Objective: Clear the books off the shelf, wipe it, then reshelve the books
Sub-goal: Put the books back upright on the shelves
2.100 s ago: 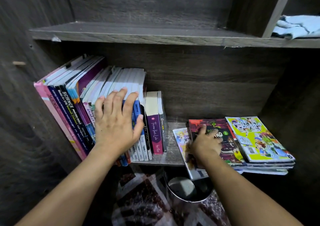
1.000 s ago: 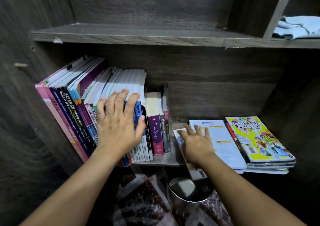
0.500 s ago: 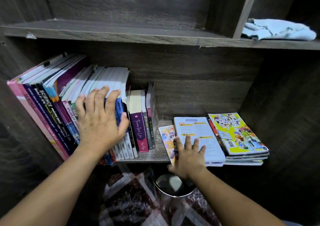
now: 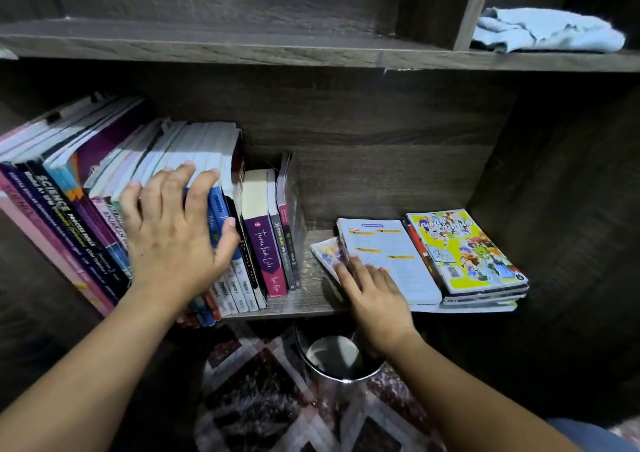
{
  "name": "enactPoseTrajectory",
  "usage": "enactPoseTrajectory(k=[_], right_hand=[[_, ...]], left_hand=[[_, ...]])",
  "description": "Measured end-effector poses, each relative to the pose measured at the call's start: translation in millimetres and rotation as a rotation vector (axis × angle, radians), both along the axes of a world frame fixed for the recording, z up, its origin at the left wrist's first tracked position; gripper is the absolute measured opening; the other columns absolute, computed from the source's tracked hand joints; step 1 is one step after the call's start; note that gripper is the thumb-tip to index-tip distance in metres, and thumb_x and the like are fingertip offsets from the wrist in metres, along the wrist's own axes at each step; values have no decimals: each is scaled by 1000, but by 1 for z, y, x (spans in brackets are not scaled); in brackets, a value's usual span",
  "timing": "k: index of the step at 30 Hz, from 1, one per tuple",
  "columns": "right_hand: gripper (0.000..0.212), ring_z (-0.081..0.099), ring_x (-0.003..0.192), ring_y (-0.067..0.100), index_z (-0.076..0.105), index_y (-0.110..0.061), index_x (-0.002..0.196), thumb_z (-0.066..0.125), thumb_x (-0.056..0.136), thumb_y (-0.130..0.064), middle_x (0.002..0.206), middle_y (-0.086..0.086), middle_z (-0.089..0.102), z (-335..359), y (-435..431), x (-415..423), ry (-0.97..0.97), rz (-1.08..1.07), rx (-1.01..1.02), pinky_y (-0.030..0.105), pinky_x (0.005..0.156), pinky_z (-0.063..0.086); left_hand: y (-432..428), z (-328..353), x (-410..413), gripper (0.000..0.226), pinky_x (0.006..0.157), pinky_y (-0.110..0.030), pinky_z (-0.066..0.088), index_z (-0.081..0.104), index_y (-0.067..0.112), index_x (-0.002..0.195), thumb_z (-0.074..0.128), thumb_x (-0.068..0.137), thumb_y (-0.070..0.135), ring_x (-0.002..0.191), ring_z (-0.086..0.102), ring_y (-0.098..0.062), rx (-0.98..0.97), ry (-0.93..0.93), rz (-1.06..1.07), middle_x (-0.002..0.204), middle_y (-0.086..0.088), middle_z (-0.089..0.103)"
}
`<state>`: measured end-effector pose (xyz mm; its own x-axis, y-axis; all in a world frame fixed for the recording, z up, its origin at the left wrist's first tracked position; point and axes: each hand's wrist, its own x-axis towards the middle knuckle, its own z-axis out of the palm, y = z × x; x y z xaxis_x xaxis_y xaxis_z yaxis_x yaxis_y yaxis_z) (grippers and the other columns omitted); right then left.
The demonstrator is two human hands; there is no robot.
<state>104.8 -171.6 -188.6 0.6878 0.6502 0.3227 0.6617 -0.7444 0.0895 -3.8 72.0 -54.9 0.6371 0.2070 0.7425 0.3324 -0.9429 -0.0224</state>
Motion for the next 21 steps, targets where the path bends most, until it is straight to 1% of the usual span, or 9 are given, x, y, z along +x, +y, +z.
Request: enactPoseTrajectory(k=[3,5,7,10,12,14,16,18,21], right_hand=[[84,63,104,32,40,-17,137,76,61,-21,128,12,61,-21,-22,0,-58,125,-47,46,95,50],[66,62,108,31,38,-17,138,59,76,-24,127,10,62,-28,-33,8,-112,87,-101,46,100,46],[58,62,110,34,38,-14,138,44,81,-22,125,11,63,-27,-39,14,-109,14,-115,49,102,41],[62,63,109,36,40,-12,134,58,75,-17,122,13,65,-23,-39,16,-32,30,-144,46,92,51],[66,67,104,33,44,-10,131,65,68,-13,119,12,67,-11,-37,21,-5,67,-67,41,82,56],[74,71,94,27,56,-7,123,82,54,-15,111,10,70,12,-36,22,18,87,60,32,73,57],[87,72,82,20,66,-8,113,95,33,-27,102,6,72,41,-35,20,34,75,122,23,62,54],[84,72,77,22,66,-6,111,96,36,-28,101,7,72,67,-37,15,11,75,196,26,54,53],[78,71,82,30,62,-3,119,92,48,-17,113,13,69,93,-40,6,-21,73,337,34,54,55]], left_hand=[[-1,0,0,62,108,-48,15,44,9,132,52,79,41,122,38,-36,-8,-4,3,131,-19,44],[-2,1,1,62,108,-47,15,44,9,132,51,78,41,123,38,-36,-15,-1,12,132,-19,44],[-3,1,2,63,108,-48,15,44,9,132,49,78,42,123,38,-36,-23,8,22,132,-19,43],[-5,0,3,64,108,-47,14,43,9,131,49,78,43,123,38,-36,-39,15,41,132,-19,43],[-5,1,3,64,108,-47,14,42,9,131,49,77,43,123,38,-36,-42,15,46,132,-20,43],[-6,1,3,65,108,-48,15,42,9,131,49,77,43,123,38,-36,-46,19,45,133,-20,42],[-6,1,4,64,107,-49,16,41,9,131,48,77,42,123,37,-35,-51,24,44,132,-19,41],[-7,1,4,63,107,-50,16,40,9,131,48,79,44,122,36,-35,-50,34,46,132,-19,40],[-8,2,3,61,106,-50,15,40,10,130,46,82,47,123,34,-35,-52,60,68,133,-20,39]])
